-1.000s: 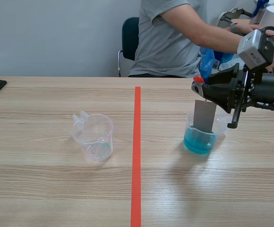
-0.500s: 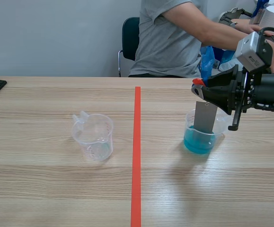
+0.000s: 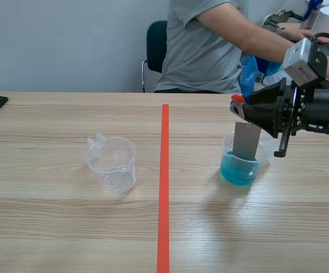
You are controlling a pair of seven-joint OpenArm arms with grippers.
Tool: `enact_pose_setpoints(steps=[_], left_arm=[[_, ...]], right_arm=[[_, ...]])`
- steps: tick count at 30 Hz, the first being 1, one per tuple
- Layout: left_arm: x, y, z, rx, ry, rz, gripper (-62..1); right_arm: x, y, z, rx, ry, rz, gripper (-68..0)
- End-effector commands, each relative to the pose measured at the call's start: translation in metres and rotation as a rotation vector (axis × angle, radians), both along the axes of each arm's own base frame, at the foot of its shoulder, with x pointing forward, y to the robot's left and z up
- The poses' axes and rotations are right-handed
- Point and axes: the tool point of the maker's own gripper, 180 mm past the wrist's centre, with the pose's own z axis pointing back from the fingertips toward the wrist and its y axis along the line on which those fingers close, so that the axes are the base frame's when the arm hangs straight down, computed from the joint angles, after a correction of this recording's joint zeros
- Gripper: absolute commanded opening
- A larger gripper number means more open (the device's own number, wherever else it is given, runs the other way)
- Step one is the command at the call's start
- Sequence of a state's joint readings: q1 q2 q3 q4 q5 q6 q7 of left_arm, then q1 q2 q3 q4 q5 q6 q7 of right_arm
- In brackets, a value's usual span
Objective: Do the redox reaction experiment.
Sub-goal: 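Hold the plate still in the solution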
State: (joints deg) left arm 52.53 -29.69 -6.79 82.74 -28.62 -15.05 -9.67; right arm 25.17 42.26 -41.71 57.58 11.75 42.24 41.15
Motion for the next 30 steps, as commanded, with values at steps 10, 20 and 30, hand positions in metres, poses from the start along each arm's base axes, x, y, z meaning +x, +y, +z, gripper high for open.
enact_pose_setpoints(steps=[10, 20, 30], left_arm=[[0.004, -0.003, 0.005, -0.018, -0.022, 0.004, -56.7], [0.004, -0.003, 0.005, -0.018, -0.022, 0.004, -56.7], [0.004, -0.003, 0.005, -0.018, -0.022, 0.004, -56.7]], right_arm=[[0.011, -0.008, 0.020, 0.005, -0.058, -0.015, -66.2], [0.011, -0.011, 0.023, 0.011, -0.061, -0.018, -66.2], [0.008, -0.032, 0.047, 0.080, -0.097, -0.030, -66.2]])
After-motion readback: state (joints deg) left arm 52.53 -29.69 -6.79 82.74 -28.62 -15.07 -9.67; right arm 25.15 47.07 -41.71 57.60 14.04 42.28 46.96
